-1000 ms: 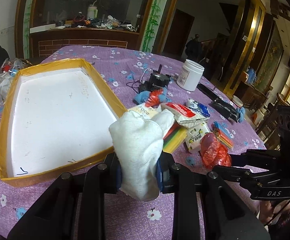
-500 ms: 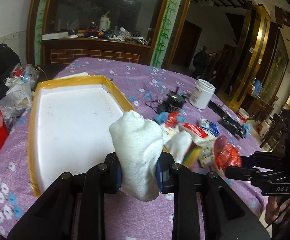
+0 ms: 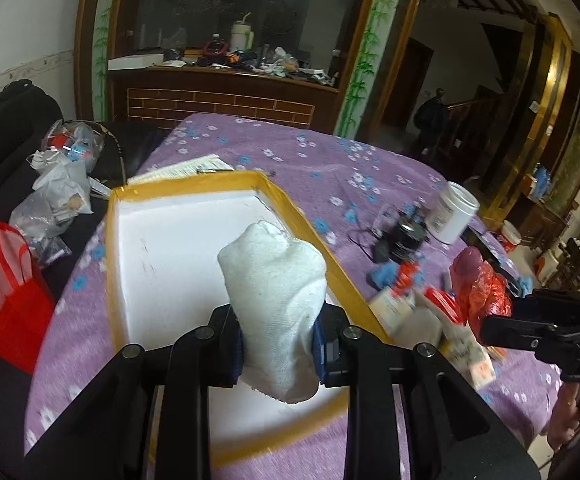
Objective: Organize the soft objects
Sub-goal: 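Lower the white cloth and red bag into the tray and open both grippers, then move both open grippers from the tray back over the cluttered table, then grasp the white paper towel with the left gripper while the right grasps the blue towel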
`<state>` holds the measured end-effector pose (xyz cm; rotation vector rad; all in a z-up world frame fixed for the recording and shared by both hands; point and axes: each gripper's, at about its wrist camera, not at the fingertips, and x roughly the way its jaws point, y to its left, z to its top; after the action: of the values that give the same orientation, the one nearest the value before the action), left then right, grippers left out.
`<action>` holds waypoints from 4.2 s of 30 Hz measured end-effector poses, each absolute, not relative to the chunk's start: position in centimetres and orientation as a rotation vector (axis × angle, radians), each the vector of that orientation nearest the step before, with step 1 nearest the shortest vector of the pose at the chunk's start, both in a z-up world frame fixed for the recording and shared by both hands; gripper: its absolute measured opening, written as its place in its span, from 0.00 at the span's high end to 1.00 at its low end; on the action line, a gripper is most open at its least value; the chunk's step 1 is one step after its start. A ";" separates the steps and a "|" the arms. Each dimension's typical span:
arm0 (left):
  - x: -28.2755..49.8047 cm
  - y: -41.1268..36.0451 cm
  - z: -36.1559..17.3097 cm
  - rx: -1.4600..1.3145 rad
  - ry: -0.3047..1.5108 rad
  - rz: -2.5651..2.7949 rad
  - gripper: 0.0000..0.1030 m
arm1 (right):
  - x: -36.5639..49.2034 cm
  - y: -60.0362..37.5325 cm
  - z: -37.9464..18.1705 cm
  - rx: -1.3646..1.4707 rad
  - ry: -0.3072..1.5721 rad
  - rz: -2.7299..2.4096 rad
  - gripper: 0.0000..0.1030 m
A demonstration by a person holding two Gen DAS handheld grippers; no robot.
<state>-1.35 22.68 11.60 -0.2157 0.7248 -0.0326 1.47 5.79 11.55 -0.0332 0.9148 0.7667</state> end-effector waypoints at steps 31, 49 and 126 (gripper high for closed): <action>14.2 29.0 3.5 -0.381 0.912 0.080 0.66 | 23.9 20.3 2.9 0.095 1.096 0.634 0.60; 12.8 29.1 5.5 -0.445 0.868 0.059 0.44 | 21.6 17.6 5.0 0.159 1.051 0.674 0.48; -0.1 5.3 4.7 0.024 0.859 -0.188 0.25 | 0.9 -24.2 -0.2 0.618 0.745 0.521 0.36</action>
<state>-0.09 5.32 4.70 0.0243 0.8593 -0.1885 0.95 -24.22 -0.20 0.6181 0.7446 0.5208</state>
